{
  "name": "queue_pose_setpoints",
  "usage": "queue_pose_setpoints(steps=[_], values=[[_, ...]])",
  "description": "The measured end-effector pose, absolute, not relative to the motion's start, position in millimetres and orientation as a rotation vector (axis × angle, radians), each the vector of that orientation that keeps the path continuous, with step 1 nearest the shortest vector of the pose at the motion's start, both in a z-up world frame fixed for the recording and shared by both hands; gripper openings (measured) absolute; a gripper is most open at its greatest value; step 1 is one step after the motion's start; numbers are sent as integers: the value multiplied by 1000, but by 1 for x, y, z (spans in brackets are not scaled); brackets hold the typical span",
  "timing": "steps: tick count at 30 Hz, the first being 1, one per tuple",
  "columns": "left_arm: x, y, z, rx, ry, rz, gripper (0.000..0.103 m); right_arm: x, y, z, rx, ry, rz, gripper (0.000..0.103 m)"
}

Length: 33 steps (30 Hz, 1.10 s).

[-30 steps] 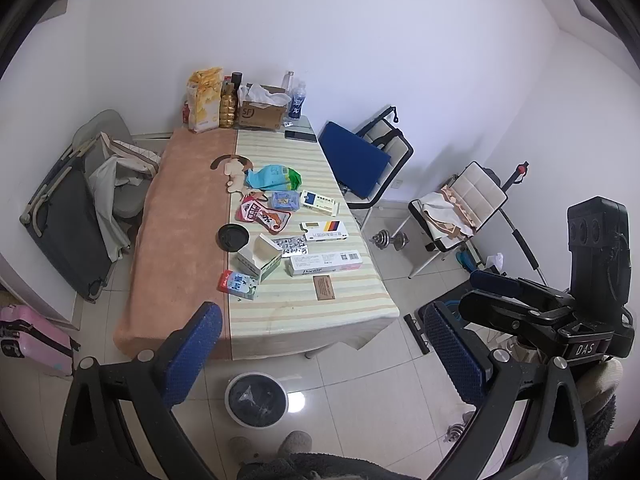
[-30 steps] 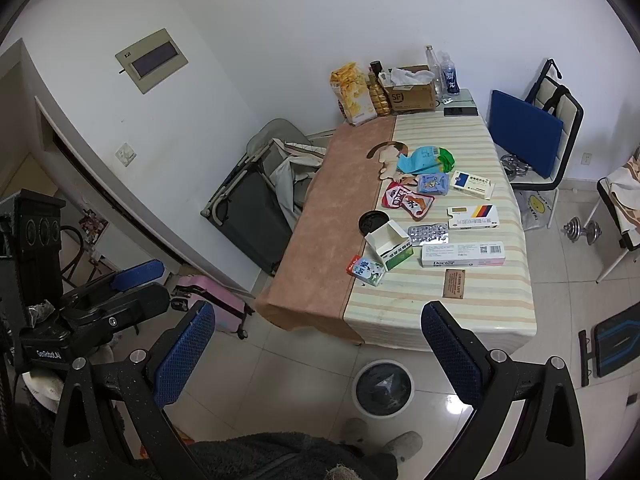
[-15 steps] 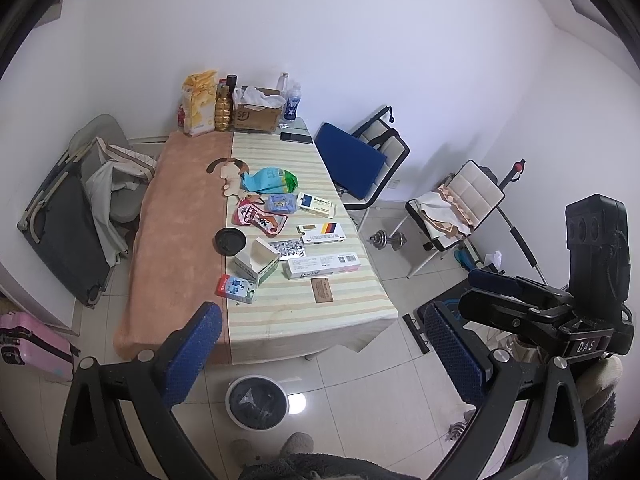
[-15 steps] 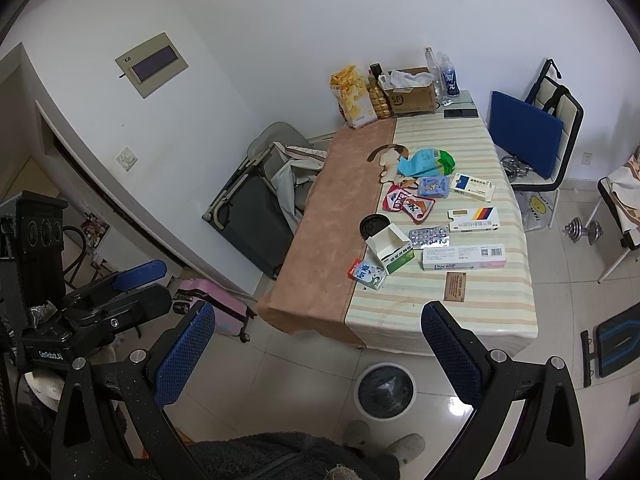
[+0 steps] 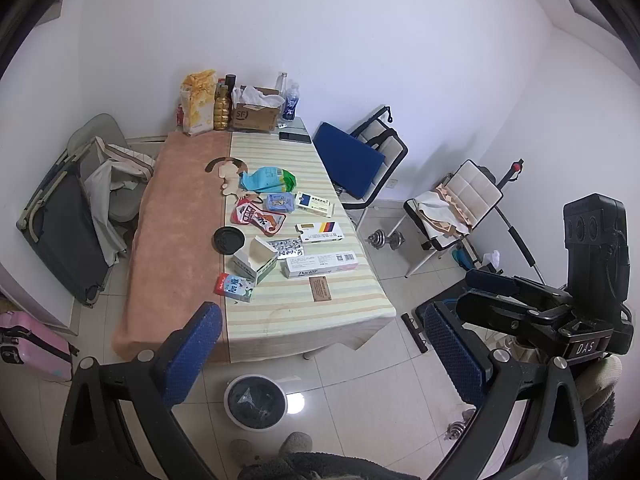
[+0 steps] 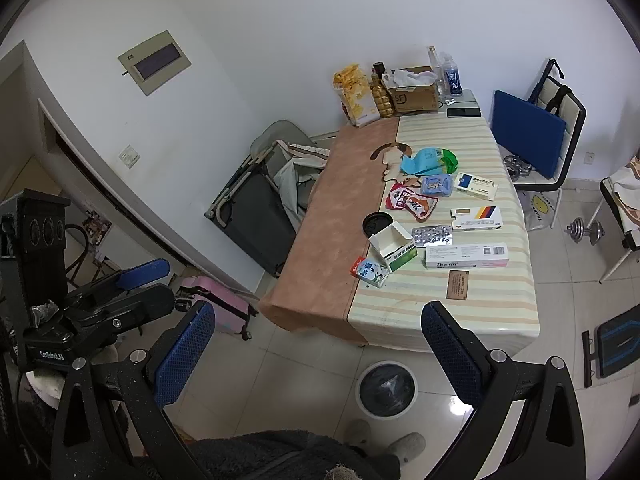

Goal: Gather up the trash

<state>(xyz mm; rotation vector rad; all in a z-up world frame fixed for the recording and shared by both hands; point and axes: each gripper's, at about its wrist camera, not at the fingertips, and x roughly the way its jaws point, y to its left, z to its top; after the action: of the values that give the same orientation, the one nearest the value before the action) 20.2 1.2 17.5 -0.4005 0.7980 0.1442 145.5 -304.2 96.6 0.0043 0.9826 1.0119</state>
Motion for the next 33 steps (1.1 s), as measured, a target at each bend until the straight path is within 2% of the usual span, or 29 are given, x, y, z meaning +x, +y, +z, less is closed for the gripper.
queue_pose_setpoints(steps=[15, 19, 23, 27, 33], values=[[23, 1, 18, -394, 801, 157, 103, 143, -303, 97, 7, 983, 1009, 103], [39, 13, 4, -271, 823, 384, 103, 147, -297, 93, 21, 970, 890, 103], [73, 47, -45, -231, 902, 553, 103, 164, -290, 67, 10, 996, 708, 103], [106, 89, -113, -354, 1030, 614, 103, 199, -282, 20, 45, 1084, 583, 103], [141, 126, -212, -534, 1196, 749, 103, 296, -277, -86, 147, 1277, 345, 103]])
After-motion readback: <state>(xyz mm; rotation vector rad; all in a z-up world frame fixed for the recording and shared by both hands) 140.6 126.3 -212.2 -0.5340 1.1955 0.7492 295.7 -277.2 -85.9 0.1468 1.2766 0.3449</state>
